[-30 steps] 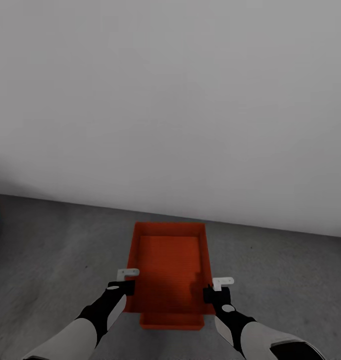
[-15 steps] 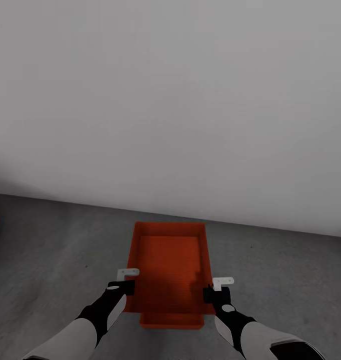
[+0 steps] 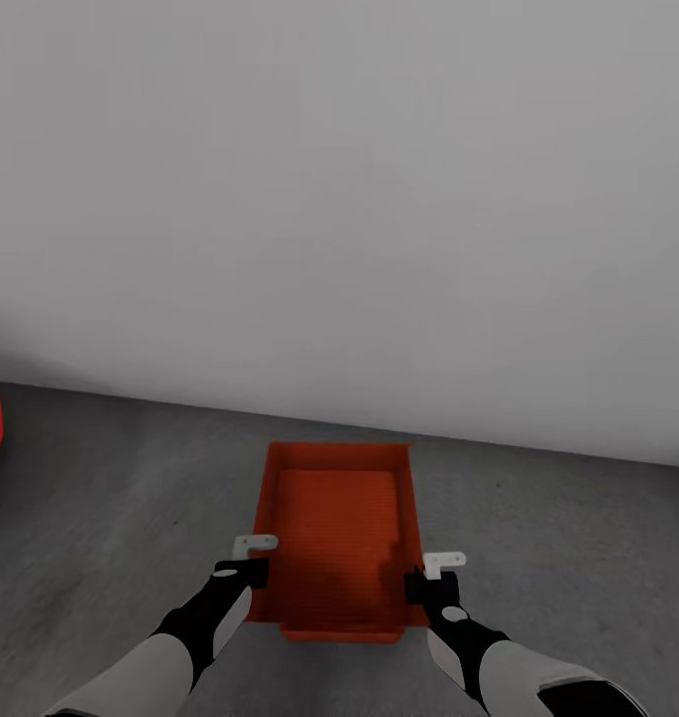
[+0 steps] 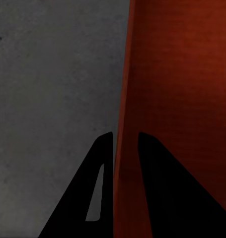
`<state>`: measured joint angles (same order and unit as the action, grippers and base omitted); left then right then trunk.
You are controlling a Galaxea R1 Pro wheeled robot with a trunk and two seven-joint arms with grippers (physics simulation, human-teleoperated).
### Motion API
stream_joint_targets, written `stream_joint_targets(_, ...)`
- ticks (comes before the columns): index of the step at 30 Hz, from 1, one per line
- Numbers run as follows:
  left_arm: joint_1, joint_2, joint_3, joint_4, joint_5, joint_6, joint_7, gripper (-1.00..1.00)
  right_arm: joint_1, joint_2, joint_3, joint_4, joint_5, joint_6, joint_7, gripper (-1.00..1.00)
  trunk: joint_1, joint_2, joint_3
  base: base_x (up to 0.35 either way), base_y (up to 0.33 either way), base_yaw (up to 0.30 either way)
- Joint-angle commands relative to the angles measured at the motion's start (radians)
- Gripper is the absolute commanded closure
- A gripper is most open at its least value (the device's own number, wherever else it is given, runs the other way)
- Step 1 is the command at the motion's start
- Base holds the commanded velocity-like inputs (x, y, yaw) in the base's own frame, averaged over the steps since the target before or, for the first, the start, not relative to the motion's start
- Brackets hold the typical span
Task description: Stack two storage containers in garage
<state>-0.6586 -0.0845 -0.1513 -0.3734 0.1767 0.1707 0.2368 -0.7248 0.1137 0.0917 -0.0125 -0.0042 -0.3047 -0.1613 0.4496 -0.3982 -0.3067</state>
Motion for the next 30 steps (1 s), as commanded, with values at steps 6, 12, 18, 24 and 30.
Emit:
stream_joint_targets(6,-0.001,0.002,0.045,-0.033,-0.006,0.004,0.013,1.0,0.0,-0.006,-0.052,0.003,-0.018,-0.004,-0.004,1.0,0.0,-0.002,-0.002,-0.003,0.0,0.0)
stream_joint_targets(12,-0.001,0.001,0.044,-0.034,-0.006,0.004,0.013,1.0,0.0,-0.005,-0.052,0.003,-0.017,-0.004,-0.005,1.0,0.0,-0.002,-0.002,0.0,0.0,0.0)
stream_joint_targets(18,-0.001,0.001,0.043,-0.033,-0.006,0.004,0.013,1.0,0.0,-0.005,-0.052,0.003,-0.017,-0.004,-0.005,1.0,0.0,-0.002,-0.002,0.0,0.0,0.0)
stream_joint_targets(24,-0.001,0.0,0.042,-0.033,-0.006,0.004,0.013,1.0,0.0,-0.005,-0.052,0.003,-0.017,-0.004,-0.005,1.0,0.0,-0.002,-0.002,0.0,0.0,0.0)
stream_joint_targets(30,-0.001,0.0,0.042,-0.033,-0.006,0.004,0.013,1.0,0.0,-0.005,-0.052,0.003,-0.017,-0.004,-0.005,1.0,0.008,-0.016,-0.008,0.0,0.0,0.0)
